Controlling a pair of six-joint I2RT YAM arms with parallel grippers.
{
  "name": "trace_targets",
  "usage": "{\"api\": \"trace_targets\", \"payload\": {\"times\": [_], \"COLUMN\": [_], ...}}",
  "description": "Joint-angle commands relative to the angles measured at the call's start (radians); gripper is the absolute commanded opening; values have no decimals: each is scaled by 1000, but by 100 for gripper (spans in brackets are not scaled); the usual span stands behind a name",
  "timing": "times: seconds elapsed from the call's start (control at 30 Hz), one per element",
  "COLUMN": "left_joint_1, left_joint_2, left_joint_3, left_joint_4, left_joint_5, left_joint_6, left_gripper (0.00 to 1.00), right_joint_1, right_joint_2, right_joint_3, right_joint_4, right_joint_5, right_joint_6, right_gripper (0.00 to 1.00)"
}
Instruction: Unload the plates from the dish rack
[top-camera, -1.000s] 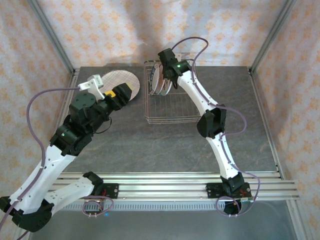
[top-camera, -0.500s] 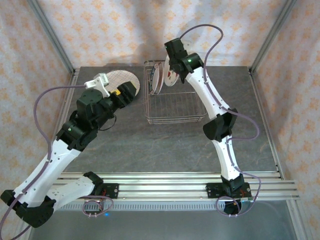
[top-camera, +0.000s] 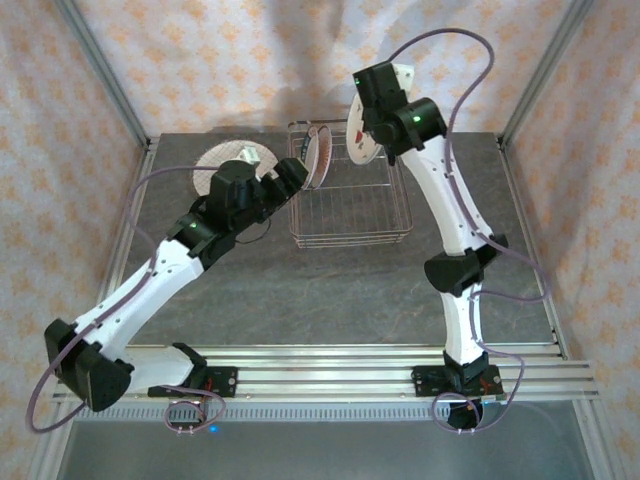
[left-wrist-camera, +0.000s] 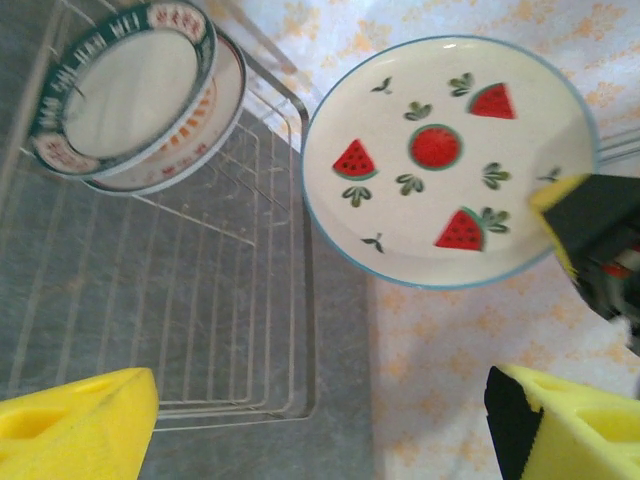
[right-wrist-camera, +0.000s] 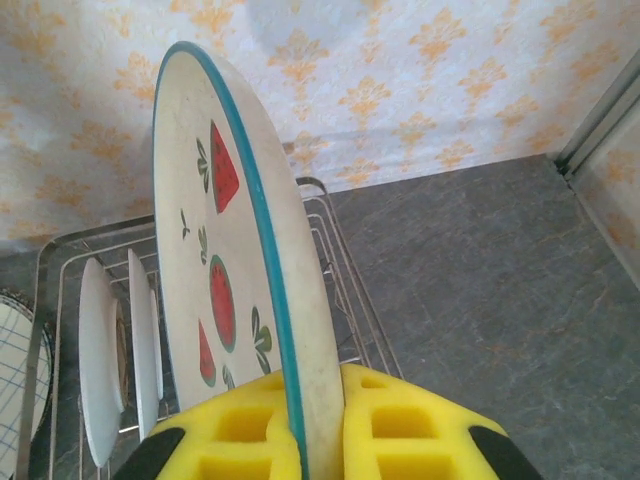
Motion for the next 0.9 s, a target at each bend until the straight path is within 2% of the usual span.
{"api": "trace_targets", "payload": {"times": [0.0,0.2,0.47,0.6,0.73,0.87], "left_joint_1": [-21,-50,-93,-107,-118,-118], "left_joint_2": [61,247,482,565,609,638], "left_joint_3": [38,101,252,326,367,375], "left_joint_4": [148,347,512,541,541,584], "left_joint_5": [61,141,213,237,245,248], "left_joint_6": [-128,-262,-376,-401,-420,-458], "left_gripper": [86,86,83,80,73,57], "right_joint_1": [-32,-120,-246,-287,-333,-361], "right_joint_2": [-125,-223,-291,-312,-345,-374], "right_joint_3": [16,-36,-77,-99,-163,-228], "right_joint_4": [-7,-55,-85,-86,-55,-26], "right_joint_5": [18,-169,-415,-498,-600,-669], "right_joint_6": [24,82,164,190,222,251], "right_gripper": [0,0,0,0,0,0]}}
